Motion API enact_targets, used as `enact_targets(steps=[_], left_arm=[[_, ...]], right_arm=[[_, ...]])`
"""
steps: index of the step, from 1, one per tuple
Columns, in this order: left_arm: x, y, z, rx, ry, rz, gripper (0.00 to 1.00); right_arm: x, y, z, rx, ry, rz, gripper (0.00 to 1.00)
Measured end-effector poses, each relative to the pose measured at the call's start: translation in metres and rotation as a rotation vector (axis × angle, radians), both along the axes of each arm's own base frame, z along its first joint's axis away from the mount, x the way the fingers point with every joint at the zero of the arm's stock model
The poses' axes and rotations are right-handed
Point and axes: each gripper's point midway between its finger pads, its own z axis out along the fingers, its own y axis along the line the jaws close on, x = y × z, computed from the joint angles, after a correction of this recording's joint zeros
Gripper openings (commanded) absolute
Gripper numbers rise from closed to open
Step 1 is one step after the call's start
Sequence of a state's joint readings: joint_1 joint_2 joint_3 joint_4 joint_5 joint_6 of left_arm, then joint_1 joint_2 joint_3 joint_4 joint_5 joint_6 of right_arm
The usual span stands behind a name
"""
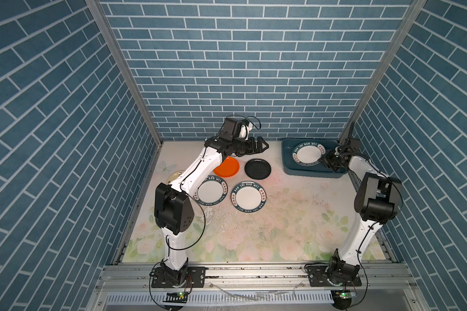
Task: Place the plates into the plastic bin on the countertop
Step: Place the plate in the plastic bin.
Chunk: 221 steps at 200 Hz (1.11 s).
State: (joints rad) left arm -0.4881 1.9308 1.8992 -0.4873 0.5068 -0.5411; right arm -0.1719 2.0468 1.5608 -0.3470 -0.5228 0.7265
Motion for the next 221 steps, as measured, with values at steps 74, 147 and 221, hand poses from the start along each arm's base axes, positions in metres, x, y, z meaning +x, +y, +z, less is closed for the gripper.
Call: enact_targets(steps=[74,147,221], left_arm=[[0.020,0.011,-0.006,0.009,0.005,0.089,1.00],[0.027,0.010,-0.006,-0.016,0.001,0.114,1.00],[0.016,0.021,-0.035,0.025,0.047,0.138,1.00]], right_arm=[[0.006,0.030,-0.039,0.033,0.060,0.100,0.10],[0.016,0.015,-0.036,-0.082,0.067,0.095,0.74],[-0.004,-0.010,0.024,-0.293,0.050,0.048,0.74]])
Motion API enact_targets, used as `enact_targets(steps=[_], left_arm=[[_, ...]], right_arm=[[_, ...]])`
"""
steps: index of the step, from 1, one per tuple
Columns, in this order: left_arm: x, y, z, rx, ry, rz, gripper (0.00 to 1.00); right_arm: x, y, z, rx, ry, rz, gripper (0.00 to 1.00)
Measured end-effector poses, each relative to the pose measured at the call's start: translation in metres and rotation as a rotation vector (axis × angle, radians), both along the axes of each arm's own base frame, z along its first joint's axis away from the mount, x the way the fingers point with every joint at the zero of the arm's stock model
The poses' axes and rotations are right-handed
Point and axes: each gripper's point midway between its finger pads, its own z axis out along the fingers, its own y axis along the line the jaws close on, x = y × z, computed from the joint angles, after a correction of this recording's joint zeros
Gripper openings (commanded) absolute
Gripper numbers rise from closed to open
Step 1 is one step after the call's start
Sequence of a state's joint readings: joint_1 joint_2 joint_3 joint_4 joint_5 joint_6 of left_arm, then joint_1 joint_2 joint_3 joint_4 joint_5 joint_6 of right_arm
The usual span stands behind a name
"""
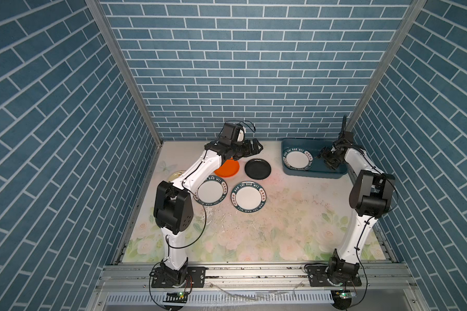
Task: Place the plates into the plastic bin on the countertop
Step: Place the plate in the plastic bin, then pick up the plate from the center of the table.
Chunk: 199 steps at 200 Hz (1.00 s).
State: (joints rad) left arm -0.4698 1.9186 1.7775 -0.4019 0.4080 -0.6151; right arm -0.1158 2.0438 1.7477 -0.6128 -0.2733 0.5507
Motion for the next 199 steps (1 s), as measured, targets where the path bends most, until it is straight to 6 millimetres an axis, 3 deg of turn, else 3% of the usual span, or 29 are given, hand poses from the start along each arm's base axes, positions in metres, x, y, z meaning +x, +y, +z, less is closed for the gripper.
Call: enact_targets(steps=[22,44,57,70,84,99,115,135,171,199], left_arm=[[-0.008,0.009,-0.001,0.015,0.000,0.012,1.00],[-0.018,0.024,-0.011,0.047,0.022,0.039,1.00],[-0.024,0.035,-0.022,0.070,0.044,0.062,1.00],[-0.029,0.049,-0.039,0.098,0.078,0.088,1.00],[-0.036,0.064,-0.062,0.128,0.129,0.120,1.00],[-0.043,0.077,-0.086,0.159,0.187,0.144,1.00],[-0.052,0.087,-0.109,0.192,0.252,0.161,1.00],[-0.055,0.089,-0.124,0.213,0.287,0.164,1.00],[-0.052,0.085,-0.159,0.226,0.355,0.153,1.00],[-0.051,0.079,-0.193,0.221,0.421,0.143,1.00]], right_arm=[[-0.011,0.016,0.055,-0.019,-0.107,0.042,0.77],[-0.035,0.056,0.105,-0.020,-0.214,0.130,0.80],[-0.054,0.086,0.118,-0.008,-0.251,0.193,0.79],[-0.074,0.115,0.119,0.020,-0.265,0.253,0.79],[-0.096,0.148,0.105,0.060,-0.248,0.322,0.79],[-0.117,0.178,0.078,0.099,-0.194,0.383,0.79],[-0.138,0.201,0.044,0.120,-0.114,0.433,0.78],[-0.158,0.226,0.007,0.132,-0.022,0.488,0.74],[-0.179,0.259,-0.046,0.143,0.096,0.559,0.71],[-0.184,0.272,-0.068,0.165,0.140,0.585,0.66]])
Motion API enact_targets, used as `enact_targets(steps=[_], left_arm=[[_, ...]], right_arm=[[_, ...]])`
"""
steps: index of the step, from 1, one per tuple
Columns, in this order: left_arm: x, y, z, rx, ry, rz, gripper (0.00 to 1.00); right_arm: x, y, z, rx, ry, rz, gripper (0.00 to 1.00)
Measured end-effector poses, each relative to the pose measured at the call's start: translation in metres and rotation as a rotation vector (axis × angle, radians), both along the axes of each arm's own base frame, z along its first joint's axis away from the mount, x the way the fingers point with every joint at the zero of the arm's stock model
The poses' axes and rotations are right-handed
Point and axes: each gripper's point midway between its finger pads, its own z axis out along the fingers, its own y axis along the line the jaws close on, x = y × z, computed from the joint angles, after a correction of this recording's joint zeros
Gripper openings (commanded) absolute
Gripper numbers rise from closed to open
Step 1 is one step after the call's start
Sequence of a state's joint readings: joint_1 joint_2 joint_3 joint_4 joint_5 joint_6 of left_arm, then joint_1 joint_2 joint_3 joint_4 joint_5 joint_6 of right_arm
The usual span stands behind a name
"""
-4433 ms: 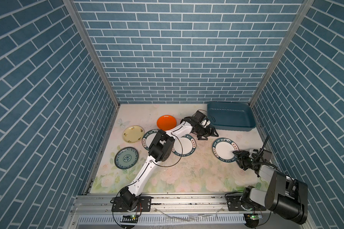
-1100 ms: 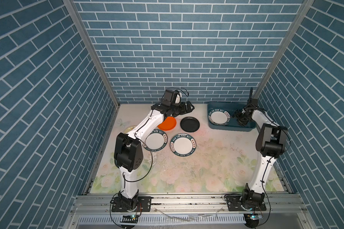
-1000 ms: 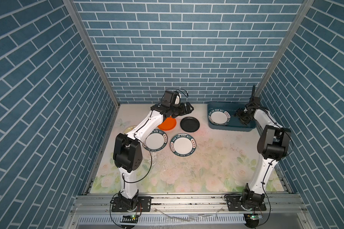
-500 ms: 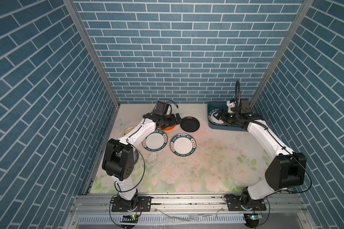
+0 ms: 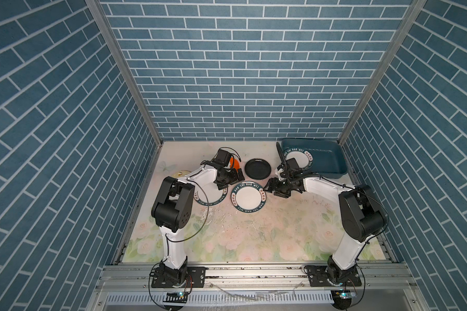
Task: Place the plates into the plastic bin on the countertop
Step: Pick up the plate from the center of the table.
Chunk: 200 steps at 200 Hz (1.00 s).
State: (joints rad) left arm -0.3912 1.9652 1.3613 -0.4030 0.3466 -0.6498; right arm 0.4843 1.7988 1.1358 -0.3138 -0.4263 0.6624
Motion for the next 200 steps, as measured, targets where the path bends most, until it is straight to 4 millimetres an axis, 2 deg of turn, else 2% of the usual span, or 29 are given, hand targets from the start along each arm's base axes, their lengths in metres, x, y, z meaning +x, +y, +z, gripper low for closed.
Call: enact_targets(steps=[20,69,167,183,191,200], left_arm=[[0.000,-0.003,-0.013,-0.006,0.028,0.000,1.00],[0.007,-0.009,-0.012,-0.039,0.020,0.016,1.00],[0.009,-0.026,-0.008,-0.153,0.023,0.032,1.00],[0.010,-0.027,-0.007,-0.159,0.021,0.034,1.00],[0.010,-0.026,-0.007,-0.161,0.021,0.038,1.00],[0.012,-0.024,-0.008,-0.154,0.014,0.043,1.00]], right_arm=[[-0.001,0.005,-0.010,0.006,0.023,0.004,0.65],[-0.009,0.010,-0.028,0.004,0.077,0.024,0.56],[-0.026,0.032,-0.033,0.064,0.126,0.100,0.30],[-0.027,0.033,-0.036,0.065,0.139,0.102,0.17],[-0.027,0.033,-0.037,0.063,0.146,0.100,0.01],[-0.027,0.035,-0.035,0.092,0.168,0.097,0.00]])
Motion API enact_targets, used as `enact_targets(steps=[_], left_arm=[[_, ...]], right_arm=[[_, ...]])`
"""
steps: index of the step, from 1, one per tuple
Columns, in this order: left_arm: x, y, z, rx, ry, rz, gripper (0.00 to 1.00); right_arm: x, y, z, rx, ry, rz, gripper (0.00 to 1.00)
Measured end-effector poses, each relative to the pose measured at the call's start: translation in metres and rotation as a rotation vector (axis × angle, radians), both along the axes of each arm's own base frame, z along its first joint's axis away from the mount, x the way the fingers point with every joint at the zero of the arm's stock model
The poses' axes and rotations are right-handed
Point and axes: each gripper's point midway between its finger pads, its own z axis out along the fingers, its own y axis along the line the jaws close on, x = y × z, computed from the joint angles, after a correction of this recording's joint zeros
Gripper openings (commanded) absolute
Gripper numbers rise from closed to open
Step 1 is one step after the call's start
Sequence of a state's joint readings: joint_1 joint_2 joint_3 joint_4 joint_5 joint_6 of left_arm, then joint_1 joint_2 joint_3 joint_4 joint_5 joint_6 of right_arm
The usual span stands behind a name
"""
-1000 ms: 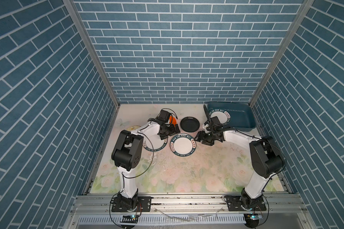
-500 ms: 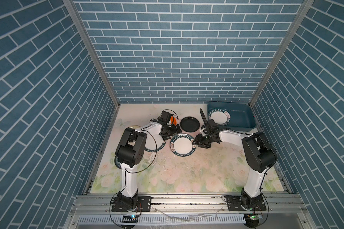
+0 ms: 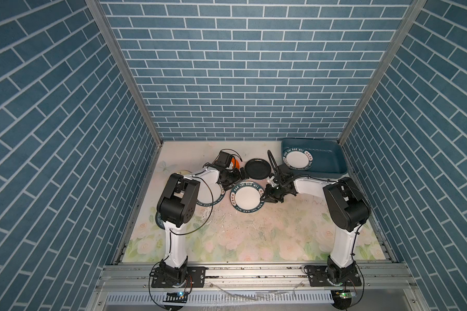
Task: Place the plates into the plastic bin on the countertop
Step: Pick up the plate from the center of the table.
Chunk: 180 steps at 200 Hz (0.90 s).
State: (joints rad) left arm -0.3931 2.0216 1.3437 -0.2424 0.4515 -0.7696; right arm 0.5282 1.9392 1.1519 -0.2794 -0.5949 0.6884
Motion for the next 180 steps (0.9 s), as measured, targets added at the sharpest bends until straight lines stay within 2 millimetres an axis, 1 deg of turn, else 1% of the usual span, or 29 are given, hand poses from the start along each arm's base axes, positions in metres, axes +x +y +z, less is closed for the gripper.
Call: enact_targets(steps=[5,14,21,43,72,85,93,110,122,141,157,168,180], left_arm=[[0.002,0.002,0.000,0.004,-0.007,0.007,1.00],[0.006,0.005,0.001,0.003,-0.015,0.016,1.00],[0.008,0.007,0.001,0.005,-0.020,0.021,1.00],[0.008,0.008,0.001,0.004,-0.020,0.023,1.00],[0.007,0.008,0.003,-0.005,-0.015,0.013,1.00],[0.006,0.011,0.009,-0.012,-0.013,0.007,1.00],[0.007,0.013,0.018,-0.021,-0.020,0.004,1.00],[0.014,0.021,0.051,-0.048,-0.074,0.007,1.00],[0.023,0.028,0.086,-0.070,-0.145,0.013,1.00],[0.037,0.038,0.149,-0.104,-0.286,0.017,1.00],[0.040,0.040,0.192,-0.123,-0.386,0.011,1.00],[0.038,0.039,0.212,-0.135,-0.431,0.000,1.00],[0.035,0.038,0.223,-0.147,-0.454,-0.011,1.00]], right_arm=[[0.000,0.004,0.007,0.038,0.008,0.009,0.00],[0.008,0.010,0.022,0.071,-0.032,0.027,0.00],[0.011,0.012,0.026,0.066,-0.053,0.029,0.00],[0.009,0.012,0.025,0.050,-0.050,0.034,0.00],[0.010,0.011,0.029,0.034,-0.062,0.038,0.00],[0.012,0.009,0.033,0.021,-0.077,0.032,0.00],[0.014,0.006,0.037,0.011,-0.092,0.023,0.00],[0.018,0.000,0.049,-0.001,-0.123,0.002,0.00],[0.024,-0.008,0.063,0.002,-0.154,-0.022,0.00],[0.039,-0.023,0.096,0.023,-0.224,-0.073,0.00],[0.056,-0.038,0.131,0.052,-0.302,-0.125,0.00],[0.067,-0.051,0.154,0.068,-0.354,-0.164,0.00],[0.079,-0.069,0.177,0.076,-0.405,-0.216,0.00]])
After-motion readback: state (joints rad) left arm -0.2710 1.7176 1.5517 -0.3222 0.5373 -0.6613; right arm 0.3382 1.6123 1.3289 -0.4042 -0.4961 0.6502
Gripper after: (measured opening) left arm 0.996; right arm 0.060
